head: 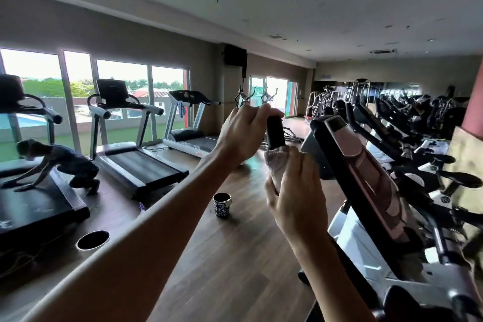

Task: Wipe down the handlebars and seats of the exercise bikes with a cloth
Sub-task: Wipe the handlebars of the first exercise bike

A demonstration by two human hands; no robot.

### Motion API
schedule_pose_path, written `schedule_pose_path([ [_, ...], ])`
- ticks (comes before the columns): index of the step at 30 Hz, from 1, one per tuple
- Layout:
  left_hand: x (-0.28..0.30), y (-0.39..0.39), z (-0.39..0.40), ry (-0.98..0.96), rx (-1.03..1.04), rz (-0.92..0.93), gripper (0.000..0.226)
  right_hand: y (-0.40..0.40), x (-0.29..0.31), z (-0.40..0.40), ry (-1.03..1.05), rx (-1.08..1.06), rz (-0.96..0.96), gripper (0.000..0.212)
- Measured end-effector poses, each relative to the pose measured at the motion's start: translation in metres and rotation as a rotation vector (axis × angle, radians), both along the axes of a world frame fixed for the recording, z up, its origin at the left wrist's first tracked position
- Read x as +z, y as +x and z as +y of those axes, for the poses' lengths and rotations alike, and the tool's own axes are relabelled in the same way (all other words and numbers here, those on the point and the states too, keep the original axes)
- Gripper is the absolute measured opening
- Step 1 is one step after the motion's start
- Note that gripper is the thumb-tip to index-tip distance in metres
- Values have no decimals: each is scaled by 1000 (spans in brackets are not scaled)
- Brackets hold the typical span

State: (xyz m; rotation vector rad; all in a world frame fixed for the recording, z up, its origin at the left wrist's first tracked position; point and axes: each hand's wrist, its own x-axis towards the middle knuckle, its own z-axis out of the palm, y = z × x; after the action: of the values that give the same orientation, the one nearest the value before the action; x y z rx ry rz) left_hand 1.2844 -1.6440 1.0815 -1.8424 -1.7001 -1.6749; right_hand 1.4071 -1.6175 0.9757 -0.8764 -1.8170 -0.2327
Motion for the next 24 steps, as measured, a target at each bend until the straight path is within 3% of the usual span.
schedule_pose_path([
  [4, 1, -2, 5, 29, -13, 2, 59, 14, -9, 5, -24, 11, -60, 61],
  [8, 12, -19, 19, -16, -138, 43, 51, 9, 1, 3, -69, 98, -53, 96],
  [13, 13, -28, 47, -91, -350, 155, 49, -9, 19, 18, 32, 164, 77, 72],
  [16, 13, -34, 68, -101, -513, 155, 48, -23, 27, 23, 170, 45, 132, 73],
  [19, 21, -39, 85, -154, -733, 286, 42, -29, 22, 19, 198, -40, 107, 73],
  [24, 39, -29, 97, -325, -1141, 361, 47, -17, -16, -8, 260, -399, -118, 74],
])
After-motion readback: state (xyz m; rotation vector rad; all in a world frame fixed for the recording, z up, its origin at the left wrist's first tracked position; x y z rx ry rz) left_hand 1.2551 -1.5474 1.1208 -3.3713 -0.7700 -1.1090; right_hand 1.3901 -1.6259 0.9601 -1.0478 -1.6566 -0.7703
